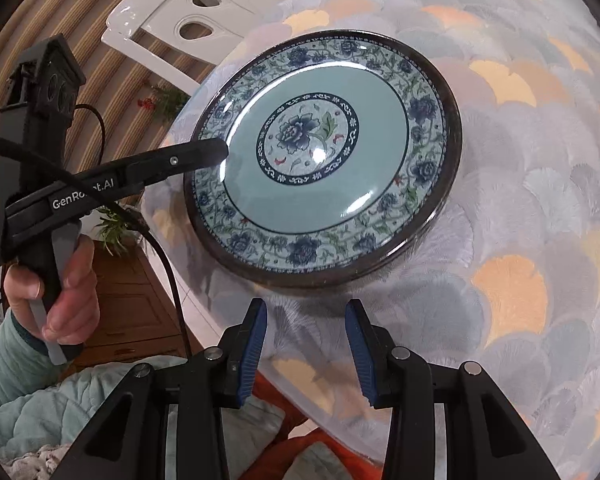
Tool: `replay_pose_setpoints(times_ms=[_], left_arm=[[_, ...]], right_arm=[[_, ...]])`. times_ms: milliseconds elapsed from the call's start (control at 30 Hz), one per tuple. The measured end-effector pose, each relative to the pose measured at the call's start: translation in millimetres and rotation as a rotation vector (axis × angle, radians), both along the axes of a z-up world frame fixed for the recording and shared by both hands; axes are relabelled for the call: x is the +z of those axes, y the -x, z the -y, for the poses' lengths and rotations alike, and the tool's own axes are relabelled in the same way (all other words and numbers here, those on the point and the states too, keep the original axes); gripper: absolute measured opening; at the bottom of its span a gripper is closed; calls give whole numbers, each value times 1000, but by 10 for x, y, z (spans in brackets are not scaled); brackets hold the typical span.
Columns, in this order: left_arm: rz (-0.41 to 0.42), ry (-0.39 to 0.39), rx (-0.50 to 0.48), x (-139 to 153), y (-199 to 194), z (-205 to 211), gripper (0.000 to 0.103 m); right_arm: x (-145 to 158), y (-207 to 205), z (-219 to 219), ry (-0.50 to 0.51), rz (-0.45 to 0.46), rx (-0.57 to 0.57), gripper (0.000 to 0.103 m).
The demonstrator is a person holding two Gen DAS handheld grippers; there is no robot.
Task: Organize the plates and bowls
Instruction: 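Raise both tools off the plates and move toward the pink bowl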
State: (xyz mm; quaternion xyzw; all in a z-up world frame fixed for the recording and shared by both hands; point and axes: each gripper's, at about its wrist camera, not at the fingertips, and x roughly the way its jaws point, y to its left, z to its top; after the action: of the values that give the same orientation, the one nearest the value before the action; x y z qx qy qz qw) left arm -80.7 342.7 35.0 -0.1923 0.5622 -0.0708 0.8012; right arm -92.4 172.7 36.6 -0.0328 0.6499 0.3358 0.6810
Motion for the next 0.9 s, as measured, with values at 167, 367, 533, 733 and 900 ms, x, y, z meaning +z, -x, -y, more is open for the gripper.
replay_pose_setpoints(times_ms=[167, 367, 533, 733, 900], left_arm=[[-6, 18, 5, -17, -63, -1, 31], [0, 1, 9, -9, -165, -24, 31], [9, -15, 42, 11, -234, -131, 31], [44, -47, 66, 161, -227, -258, 31], [96, -81, 58, 372, -301, -265, 31]], right_arm=[[-4, -46, -30, -4, 12, -1, 39], [7, -16, -150, -2, 30, 11, 40], [25, -101, -262, -14, 49, 13, 40], [-6, -196, -216, -47, 35, -25, 40], [76, -202, 109, -48, 30, -78, 40]])
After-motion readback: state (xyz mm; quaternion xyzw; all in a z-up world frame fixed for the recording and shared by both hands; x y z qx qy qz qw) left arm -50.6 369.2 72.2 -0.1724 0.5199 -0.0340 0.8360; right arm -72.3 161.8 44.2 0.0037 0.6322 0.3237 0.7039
